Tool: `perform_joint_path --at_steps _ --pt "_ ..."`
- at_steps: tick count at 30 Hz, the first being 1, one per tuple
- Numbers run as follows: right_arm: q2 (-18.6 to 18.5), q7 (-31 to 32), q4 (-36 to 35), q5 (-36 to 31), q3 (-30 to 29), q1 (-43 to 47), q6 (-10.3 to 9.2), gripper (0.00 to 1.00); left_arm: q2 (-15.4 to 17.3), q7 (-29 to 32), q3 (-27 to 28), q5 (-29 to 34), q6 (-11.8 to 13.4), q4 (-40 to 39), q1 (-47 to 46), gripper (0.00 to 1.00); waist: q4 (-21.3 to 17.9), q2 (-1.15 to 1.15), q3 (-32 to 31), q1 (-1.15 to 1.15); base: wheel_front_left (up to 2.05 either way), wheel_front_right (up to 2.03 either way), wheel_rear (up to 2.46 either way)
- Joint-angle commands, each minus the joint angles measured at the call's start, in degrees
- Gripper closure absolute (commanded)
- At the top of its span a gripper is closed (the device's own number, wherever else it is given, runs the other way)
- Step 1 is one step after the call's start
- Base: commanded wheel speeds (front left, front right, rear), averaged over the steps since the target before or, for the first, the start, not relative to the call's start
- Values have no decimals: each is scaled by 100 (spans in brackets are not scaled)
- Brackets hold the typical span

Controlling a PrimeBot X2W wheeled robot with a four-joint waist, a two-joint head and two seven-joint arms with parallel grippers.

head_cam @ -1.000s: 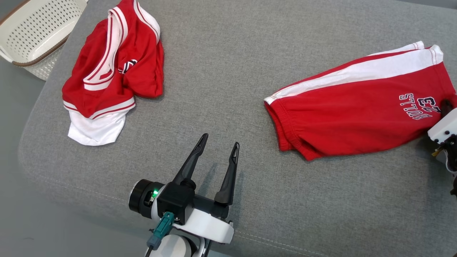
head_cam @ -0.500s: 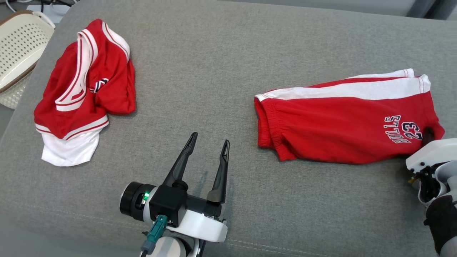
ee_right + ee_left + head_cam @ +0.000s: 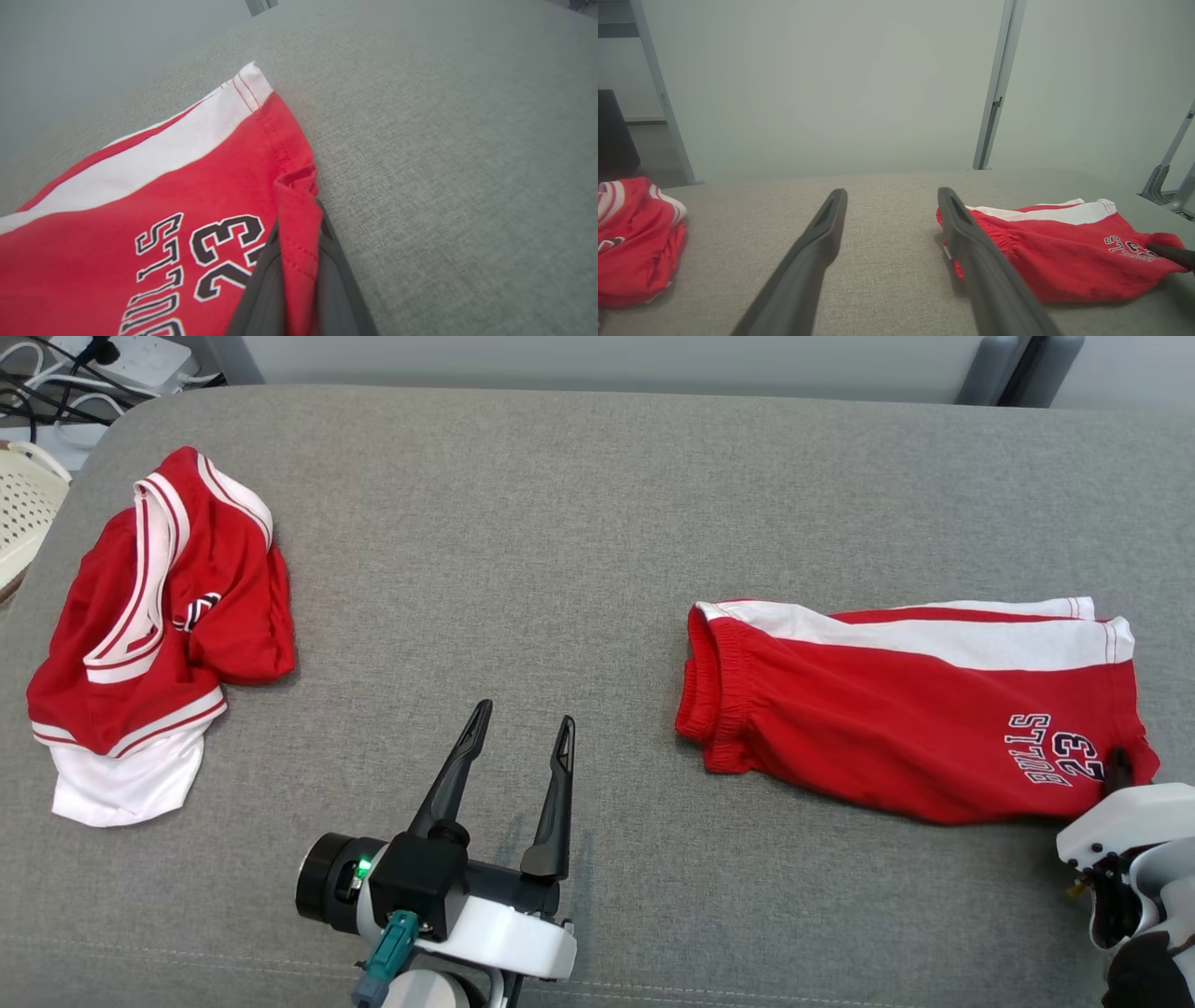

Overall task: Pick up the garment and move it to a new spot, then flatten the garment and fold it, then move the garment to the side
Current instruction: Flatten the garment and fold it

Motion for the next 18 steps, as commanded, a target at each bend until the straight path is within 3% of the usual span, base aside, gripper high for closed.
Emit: perform_joint_path --at_steps 1,9,13,18 --pt "-30 -78 -140 -87 62 82 -1 0 17 -34 189 48 -20 -132 -35 0 -28 0 -25 0 0 0 0" --pt "74 -78 -904 -777 -353 477 -1 0 17 -34 262 -64 -17 -111 82 0 -254 0 -186 0 0 0 0" --pt "206 -78 -1537 -1054 126 727 -1 0 17 -34 305 -34 -29 -96 141 0 -405 0 -264 0 0 0 0" --pt "142 -78 -2051 -934 1031 1185 -1 0 17 -34 331 3 -49 -79 172 0 -527 0 -359 0 0 0 0"
